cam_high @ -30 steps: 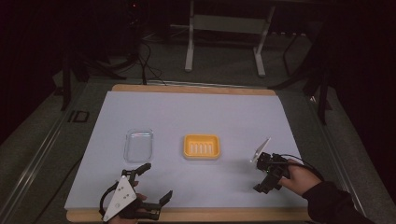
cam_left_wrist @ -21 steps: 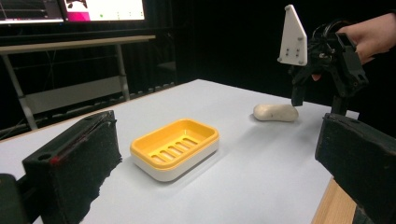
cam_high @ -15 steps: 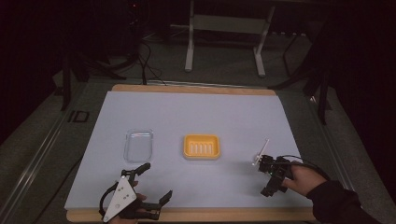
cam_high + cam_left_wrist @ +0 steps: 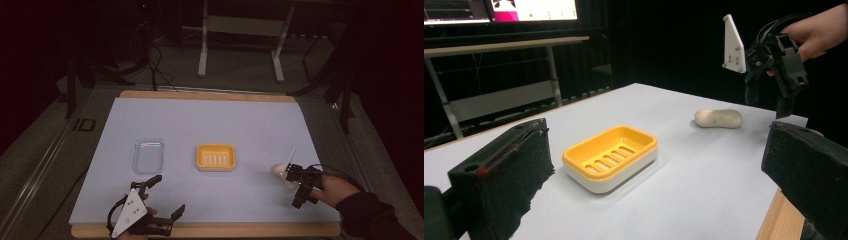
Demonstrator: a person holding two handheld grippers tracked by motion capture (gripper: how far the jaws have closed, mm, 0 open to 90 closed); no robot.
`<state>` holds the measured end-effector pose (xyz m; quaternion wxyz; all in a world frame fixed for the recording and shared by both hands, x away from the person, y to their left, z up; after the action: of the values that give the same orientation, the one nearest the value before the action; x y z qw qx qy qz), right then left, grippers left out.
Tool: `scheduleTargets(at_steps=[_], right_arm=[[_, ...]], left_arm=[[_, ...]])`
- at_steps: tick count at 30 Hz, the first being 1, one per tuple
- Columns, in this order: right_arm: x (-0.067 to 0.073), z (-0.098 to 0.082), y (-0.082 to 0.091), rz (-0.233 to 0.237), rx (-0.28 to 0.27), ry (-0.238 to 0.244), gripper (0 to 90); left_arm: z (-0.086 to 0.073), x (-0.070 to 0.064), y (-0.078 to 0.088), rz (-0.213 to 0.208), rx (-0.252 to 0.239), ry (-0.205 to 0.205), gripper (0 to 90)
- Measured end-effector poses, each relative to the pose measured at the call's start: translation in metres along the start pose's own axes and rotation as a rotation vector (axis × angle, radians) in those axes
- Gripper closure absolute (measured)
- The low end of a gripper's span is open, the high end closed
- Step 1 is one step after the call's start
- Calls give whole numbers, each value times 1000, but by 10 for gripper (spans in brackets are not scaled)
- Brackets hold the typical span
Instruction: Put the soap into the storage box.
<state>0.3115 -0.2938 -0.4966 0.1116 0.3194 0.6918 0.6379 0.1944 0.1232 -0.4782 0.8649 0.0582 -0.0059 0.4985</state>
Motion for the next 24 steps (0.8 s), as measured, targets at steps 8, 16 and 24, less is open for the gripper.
scheduleTargets(at_steps=[8,16,24], right_arm=[[-13,1,1,19,-44,-49,158],[-25,7,1,25,-128,-68,157],[-36,14,-1,57,-281,-95,158]], left_arm=[[0,0,0,-1,2,1,0],[0,0,0,-3,1,1,0],[0,0,0,-2,0,0,0]])
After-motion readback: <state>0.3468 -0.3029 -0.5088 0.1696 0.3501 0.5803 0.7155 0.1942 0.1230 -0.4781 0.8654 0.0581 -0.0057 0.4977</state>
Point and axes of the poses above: each handheld gripper's, and its own axes: y roughly backward along the jaws, z roughly out of its top, x roughly to its left, the point moved 4 cm from there along -y, roughly forward along the jaws, and after that the axes turned 15 degrees about z, right-handed, at the moved point
